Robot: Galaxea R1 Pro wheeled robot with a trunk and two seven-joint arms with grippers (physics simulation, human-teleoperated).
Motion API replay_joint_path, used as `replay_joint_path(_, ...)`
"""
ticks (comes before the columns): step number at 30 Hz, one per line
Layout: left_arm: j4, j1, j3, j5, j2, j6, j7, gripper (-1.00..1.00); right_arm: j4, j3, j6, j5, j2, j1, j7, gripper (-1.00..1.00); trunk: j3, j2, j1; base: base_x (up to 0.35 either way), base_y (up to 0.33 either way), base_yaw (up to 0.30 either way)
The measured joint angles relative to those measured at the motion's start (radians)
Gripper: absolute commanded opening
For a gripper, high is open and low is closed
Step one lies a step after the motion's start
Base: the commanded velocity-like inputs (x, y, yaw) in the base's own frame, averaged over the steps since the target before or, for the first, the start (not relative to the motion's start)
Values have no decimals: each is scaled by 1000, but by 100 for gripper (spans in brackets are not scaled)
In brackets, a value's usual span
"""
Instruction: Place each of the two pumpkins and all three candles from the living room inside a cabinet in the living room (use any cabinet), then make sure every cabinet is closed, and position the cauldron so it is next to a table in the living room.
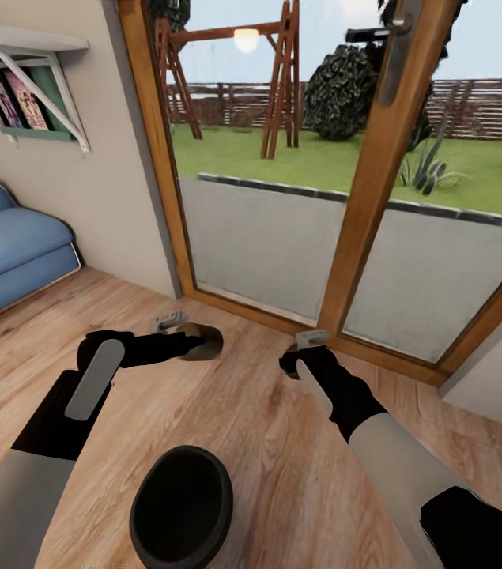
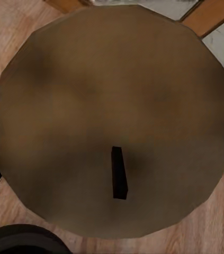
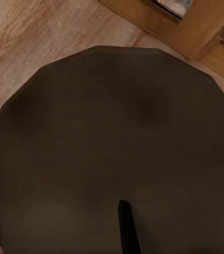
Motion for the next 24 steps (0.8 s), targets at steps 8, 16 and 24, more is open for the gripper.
replay_joint_path(8,0,0,3,0,0,0,0,-100,1,0,-1,0,0,0,0,-100,18,56,-31,0,0,250)
replay_joint_path(16,8,2,6,-1,9,0,0,-100,15,1,-6,-3,7,0,-4,-100,43,112,-61,0,0,289)
replay_joint_path(24,9,3,80,-10,74,1,2,-100,15,2,-6,-6,13,3,-3,-100,69,168,-92,0,0,290)
